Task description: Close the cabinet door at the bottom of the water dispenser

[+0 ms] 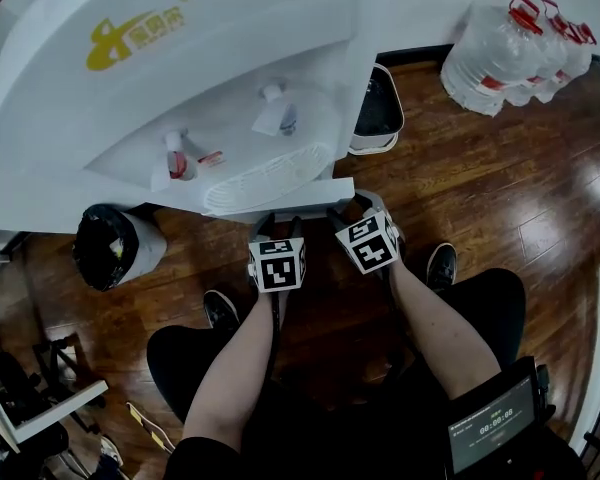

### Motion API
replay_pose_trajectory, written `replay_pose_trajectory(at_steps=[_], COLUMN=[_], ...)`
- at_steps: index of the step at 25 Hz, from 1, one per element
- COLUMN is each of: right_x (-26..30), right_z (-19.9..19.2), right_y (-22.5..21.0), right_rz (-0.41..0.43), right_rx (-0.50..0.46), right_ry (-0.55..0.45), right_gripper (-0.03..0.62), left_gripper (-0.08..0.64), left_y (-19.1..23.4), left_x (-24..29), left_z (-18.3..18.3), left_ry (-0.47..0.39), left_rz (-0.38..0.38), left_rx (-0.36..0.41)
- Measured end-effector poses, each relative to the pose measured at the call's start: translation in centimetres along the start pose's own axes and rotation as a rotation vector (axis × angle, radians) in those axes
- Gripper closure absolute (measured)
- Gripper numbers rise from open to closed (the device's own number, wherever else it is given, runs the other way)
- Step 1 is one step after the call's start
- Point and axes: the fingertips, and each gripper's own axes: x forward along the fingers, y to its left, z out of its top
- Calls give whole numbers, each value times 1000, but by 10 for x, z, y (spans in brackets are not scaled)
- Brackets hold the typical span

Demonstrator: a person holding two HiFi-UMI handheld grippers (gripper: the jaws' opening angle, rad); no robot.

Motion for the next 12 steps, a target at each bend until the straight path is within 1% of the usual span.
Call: replay_pose_trajectory(at_steps=[1,4,8,10,12], right_x=[1,2,5,6,8], right_z=[3,7,15,17,18], right_y=[0,-2,-8,-10,-11], right_rz=[-3,-16,-42,-49,-49], right_rx=[-4,-9,14,17,13], right_ry=[2,2,-38,-44,-45], right_gripper=[344,348,354,354,353], left_gripper=[337,337,337,337,337], left_y=[0,-4,5,13,23], left_x=[-1,-2,1,1,-2], left_z=[1,2,5,7,9], left_ry=[-3,-8,-33,-43,-48], left_rz=[1,-2,30,53,79], left_rx=[-5,23,62,51,4])
